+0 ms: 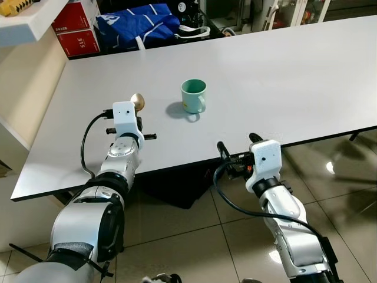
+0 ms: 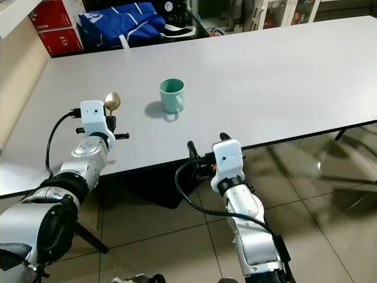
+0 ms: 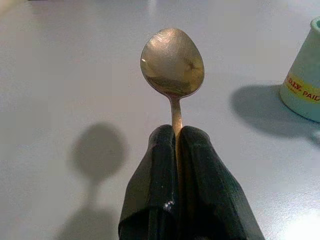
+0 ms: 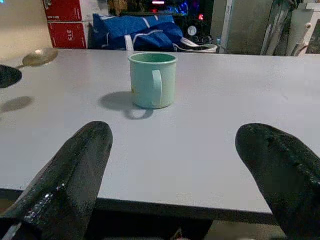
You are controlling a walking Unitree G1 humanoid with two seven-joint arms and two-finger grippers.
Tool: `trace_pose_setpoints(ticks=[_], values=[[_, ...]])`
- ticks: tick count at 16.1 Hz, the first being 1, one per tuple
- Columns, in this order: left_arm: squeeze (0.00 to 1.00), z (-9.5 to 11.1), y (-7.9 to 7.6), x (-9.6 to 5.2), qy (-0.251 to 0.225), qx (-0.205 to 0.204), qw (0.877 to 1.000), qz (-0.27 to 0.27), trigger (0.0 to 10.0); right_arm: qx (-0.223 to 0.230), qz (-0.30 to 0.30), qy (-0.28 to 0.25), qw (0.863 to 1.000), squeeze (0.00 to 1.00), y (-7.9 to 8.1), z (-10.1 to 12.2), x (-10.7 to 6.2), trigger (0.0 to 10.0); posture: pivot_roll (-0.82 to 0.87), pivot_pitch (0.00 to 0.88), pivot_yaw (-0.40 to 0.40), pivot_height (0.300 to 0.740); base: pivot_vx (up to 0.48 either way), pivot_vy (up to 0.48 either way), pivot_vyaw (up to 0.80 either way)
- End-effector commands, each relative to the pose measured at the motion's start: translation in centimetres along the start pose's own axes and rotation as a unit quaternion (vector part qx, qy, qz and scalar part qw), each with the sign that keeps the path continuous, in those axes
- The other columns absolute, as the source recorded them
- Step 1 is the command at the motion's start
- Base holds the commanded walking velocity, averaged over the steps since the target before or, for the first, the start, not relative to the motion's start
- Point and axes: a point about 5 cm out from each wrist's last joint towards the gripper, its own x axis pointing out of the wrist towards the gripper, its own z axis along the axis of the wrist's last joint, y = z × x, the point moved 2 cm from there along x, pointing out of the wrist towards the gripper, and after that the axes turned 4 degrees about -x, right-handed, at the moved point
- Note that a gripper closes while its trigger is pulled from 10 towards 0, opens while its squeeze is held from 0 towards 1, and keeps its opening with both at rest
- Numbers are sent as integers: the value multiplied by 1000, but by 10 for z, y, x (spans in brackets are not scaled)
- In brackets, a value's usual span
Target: Setting the table
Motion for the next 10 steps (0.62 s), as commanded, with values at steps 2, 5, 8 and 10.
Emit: trace_pose_setpoints(ticks=[2,5,8,10], values=[[0,12,-1,2,-20,0,1000,4,0,-1,3,-4,1000,0,2,5,0,10000,-285,39,122,740,442,0,0],[0,13,-2,2,-24,1,1000,2,0,-1,4,-6,1000,0,3,6,1,10000,-282,35,123,740,445,0,0],[0,14,-3,2,-24,0,1000,0,0,-1,6,-4,1000,0,1,6,-2,10000,-282,34,124,740,461,0,0],[0,14,-4,3,-26,-1,1000,2,0,-1,11,-3,1000,0,2,6,-2,10000,-282,32,124,740,240,0,0]])
